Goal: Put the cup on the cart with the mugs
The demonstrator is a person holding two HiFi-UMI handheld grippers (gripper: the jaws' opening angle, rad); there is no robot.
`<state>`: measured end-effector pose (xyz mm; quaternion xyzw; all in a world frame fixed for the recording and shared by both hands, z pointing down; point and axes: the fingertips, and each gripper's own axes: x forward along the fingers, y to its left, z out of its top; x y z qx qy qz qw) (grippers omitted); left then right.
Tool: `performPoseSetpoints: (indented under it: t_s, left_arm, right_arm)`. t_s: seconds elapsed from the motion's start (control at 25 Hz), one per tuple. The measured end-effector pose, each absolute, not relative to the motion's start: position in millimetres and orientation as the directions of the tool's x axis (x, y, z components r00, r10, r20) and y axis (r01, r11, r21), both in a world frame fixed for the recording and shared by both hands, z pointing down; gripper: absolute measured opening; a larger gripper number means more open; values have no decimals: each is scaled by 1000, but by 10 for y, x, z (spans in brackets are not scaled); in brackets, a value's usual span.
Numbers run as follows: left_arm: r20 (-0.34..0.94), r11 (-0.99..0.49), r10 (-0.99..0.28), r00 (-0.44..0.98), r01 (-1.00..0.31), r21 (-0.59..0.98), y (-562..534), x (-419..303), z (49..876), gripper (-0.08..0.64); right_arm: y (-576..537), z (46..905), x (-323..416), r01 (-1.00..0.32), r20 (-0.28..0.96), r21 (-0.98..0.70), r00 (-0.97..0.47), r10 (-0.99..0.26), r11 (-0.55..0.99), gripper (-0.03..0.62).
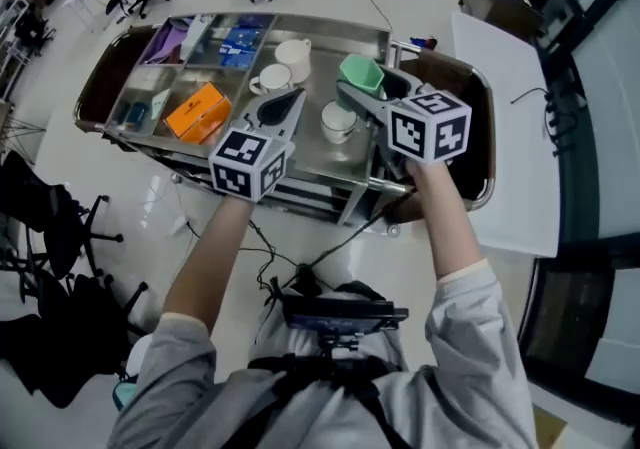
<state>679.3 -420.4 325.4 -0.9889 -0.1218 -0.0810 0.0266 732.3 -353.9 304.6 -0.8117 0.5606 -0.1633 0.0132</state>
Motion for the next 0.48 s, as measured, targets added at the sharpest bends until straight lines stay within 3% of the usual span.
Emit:
performPoseSetpoints:
  t_s: [0.24, 0.48]
  left_arm:
    - [182, -966, 244, 952, 256, -44, -4376, 7252, 3278, 6]
    - [199, -978, 201, 959, 208, -16, -4550, 7617, 3439, 6]
  right_arm:
    - [-3926, 3130, 7958, -873, 318, -92, 431, -845, -480, 316]
    - [-4222, 3323, 8594, -834, 359, -109, 474, -804, -541, 316]
